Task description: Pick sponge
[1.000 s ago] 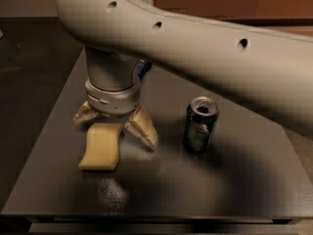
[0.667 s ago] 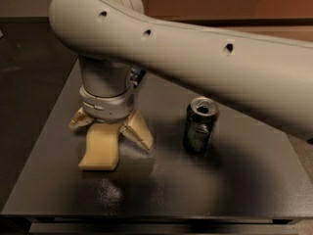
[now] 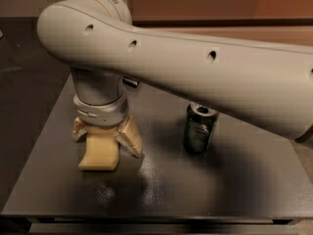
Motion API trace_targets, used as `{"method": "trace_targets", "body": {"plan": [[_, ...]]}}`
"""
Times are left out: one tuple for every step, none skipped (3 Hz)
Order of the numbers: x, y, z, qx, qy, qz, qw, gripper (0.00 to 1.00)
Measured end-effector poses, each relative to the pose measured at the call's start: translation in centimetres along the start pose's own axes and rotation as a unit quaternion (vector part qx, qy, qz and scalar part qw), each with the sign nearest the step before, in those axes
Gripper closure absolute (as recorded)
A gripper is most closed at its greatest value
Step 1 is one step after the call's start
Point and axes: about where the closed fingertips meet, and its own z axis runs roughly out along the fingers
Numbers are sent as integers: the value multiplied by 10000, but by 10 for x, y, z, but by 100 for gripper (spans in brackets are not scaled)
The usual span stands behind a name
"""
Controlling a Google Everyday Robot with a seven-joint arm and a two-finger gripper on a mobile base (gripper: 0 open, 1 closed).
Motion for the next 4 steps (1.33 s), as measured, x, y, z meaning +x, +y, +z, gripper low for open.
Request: {"method": "trace_targets", "body": {"plan": [[-2, -1, -4, 8, 60, -38, 10000, 42], [-3, -2, -15, 84, 85, -61, 9999, 64], [3, -4, -31, 246, 119, -11, 9996, 88], [17, -8, -56, 518, 92, 135, 9985, 100]]}}
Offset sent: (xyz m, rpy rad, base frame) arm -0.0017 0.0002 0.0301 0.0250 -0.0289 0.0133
